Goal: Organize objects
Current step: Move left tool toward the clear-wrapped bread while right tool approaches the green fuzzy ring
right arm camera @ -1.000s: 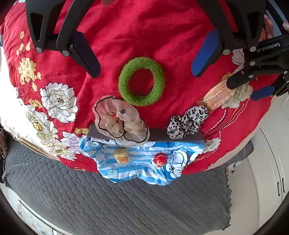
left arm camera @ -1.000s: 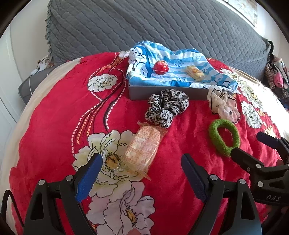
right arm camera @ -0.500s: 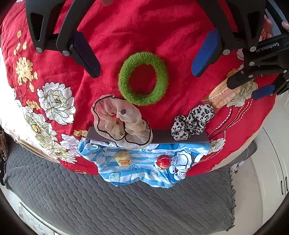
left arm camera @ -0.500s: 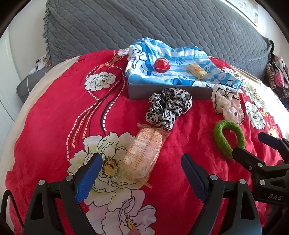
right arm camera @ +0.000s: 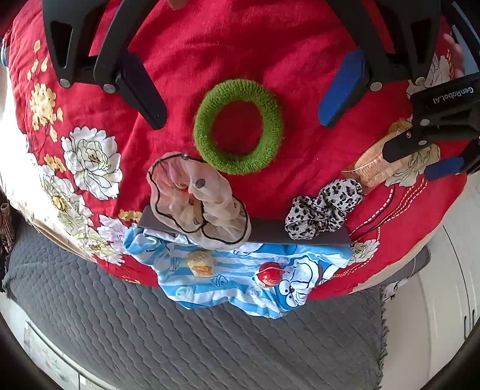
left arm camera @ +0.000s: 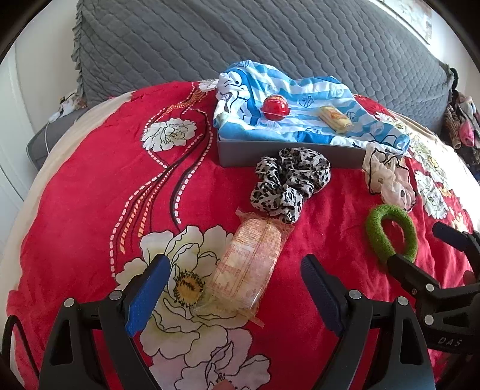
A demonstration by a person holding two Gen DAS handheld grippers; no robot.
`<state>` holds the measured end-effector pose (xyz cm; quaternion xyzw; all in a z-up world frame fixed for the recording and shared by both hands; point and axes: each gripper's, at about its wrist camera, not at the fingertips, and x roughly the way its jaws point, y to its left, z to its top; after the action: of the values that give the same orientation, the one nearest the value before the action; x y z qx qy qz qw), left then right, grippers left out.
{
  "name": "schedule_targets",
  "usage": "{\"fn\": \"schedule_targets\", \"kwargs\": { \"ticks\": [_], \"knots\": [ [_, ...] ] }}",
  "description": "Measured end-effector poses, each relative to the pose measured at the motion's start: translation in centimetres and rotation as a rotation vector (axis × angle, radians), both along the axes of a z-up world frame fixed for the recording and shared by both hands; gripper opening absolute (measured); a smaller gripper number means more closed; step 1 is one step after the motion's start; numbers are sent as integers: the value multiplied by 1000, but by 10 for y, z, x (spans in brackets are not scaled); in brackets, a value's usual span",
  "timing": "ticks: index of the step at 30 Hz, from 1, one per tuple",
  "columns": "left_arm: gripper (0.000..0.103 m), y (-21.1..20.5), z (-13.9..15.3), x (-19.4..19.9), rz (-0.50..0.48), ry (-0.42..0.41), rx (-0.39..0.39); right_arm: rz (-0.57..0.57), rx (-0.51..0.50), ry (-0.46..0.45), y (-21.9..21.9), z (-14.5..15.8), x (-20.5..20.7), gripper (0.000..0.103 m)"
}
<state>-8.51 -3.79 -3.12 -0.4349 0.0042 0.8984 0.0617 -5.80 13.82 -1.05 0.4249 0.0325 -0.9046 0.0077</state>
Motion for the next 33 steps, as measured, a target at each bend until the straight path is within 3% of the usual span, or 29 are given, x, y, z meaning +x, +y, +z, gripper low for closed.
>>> {"fn": "schedule_targets", "kwargs": {
  "ticks": [33],
  "knots": [
    [89,3,-19,-18,-26,-36,11,-79,-24,-63,19,-27,-26,102]
  ]
}}
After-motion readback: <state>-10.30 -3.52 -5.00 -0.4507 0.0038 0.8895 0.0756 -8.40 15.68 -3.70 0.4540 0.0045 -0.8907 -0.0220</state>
